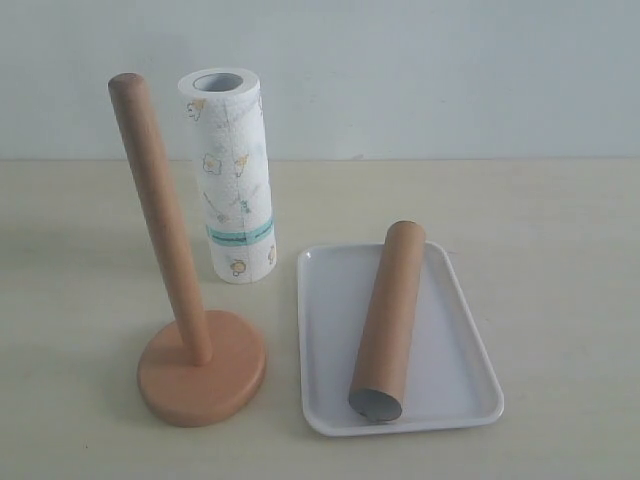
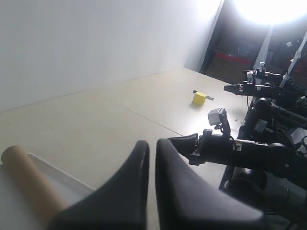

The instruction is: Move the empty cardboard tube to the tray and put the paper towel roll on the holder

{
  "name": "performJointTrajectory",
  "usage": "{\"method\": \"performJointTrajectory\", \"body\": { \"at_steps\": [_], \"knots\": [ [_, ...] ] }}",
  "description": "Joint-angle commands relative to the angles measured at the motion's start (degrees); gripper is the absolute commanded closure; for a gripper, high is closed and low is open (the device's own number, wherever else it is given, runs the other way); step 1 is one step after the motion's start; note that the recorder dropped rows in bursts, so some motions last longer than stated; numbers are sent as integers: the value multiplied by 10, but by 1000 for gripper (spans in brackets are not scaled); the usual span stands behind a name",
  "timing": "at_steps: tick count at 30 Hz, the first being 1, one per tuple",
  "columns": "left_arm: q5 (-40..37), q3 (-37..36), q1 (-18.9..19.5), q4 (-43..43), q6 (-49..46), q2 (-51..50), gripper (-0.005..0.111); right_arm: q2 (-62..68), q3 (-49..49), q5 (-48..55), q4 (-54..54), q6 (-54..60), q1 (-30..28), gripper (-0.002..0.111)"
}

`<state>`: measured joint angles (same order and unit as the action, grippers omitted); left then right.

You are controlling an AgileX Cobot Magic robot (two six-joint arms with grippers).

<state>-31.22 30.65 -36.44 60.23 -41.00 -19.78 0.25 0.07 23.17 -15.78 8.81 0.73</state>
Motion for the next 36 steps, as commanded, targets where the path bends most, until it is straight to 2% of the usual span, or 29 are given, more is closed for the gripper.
{"method": "performJointTrajectory", "body": {
  "at_steps": [1, 13, 15, 16, 18, 20, 24, 27, 30, 36],
  "knots": [
    [-3, -2, -2, -1, -2, 10, 103, -3, -1, -2, -1, 1, -2, 106],
    [-4, -2, 5, -1, -2, 24, 103, -3, -1, -2, -1, 1, -2, 106],
    [-12, -2, 35, -8, -6, 54, 103, -3, -1, -2, -1, 1, -2, 106],
    [6, -2, 62, -32, -25, 84, 103, -3, -1, -2, -1, 1, -2, 106],
    [48, -7, 96, -81, -66, 125, 103, -3, -1, -2, -1, 1, -2, 106],
    [80, -12, 121, -103, -66, 151, 103, -3, -1, -2, -1, 1, -2, 106],
    [103, -42, 209, -166, -66, 174, 103, -3, -1, -2, -1, 1, -2, 106],
    [103, -83, 263, -168, -65, 185, 103, -3, -1, -2, -1, 1, -2, 106],
    [123, -130, 294, -168, -46, 194, 103, -3, -1, -2, -1, 1, -2, 106],
    [186, -194, 314, -163, -25, 196, 103, -3, -1, -2, -1, 1, -2, 106]
  ]
}}
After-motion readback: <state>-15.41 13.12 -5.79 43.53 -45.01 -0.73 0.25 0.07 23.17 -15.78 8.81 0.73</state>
